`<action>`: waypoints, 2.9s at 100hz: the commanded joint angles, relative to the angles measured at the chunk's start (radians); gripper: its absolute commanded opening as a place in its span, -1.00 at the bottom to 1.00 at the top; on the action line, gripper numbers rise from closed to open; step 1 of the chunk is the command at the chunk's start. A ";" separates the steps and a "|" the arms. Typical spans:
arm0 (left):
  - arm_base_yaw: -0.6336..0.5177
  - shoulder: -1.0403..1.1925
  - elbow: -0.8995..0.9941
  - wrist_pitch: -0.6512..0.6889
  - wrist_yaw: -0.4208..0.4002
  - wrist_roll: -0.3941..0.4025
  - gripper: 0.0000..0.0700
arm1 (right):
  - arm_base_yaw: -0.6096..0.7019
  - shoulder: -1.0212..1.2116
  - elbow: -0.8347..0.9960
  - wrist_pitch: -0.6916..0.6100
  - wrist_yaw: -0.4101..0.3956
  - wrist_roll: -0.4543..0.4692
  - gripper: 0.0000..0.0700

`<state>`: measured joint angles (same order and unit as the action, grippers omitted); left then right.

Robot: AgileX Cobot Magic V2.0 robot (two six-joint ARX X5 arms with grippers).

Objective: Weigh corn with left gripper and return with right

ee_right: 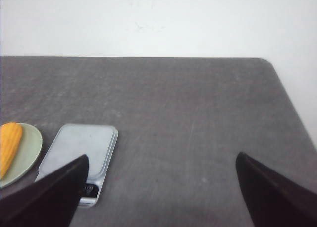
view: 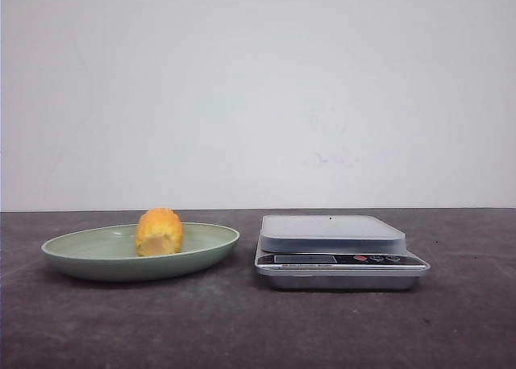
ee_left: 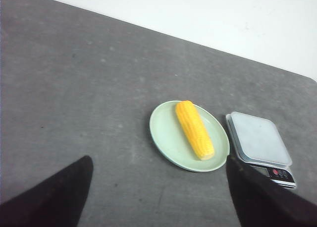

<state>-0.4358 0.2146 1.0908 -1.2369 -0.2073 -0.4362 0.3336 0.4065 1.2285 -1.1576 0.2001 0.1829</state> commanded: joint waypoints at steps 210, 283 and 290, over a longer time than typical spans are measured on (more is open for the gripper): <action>0.368 -0.072 -0.651 0.813 0.078 0.283 -1.00 | 0.004 -0.108 -0.253 0.197 -0.092 0.071 -0.96; 0.410 -0.211 -1.077 1.078 0.148 0.327 -1.00 | 0.004 -0.108 -0.253 0.197 -0.092 0.071 -0.96; 0.410 -0.211 -1.077 1.051 0.152 0.323 -1.00 | 0.004 -0.108 -0.253 0.198 -0.092 0.071 -0.96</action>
<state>-0.0284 0.0051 0.0315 -0.1818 -0.0601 -0.1219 0.3336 0.3004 0.9657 -0.9680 0.1078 0.2432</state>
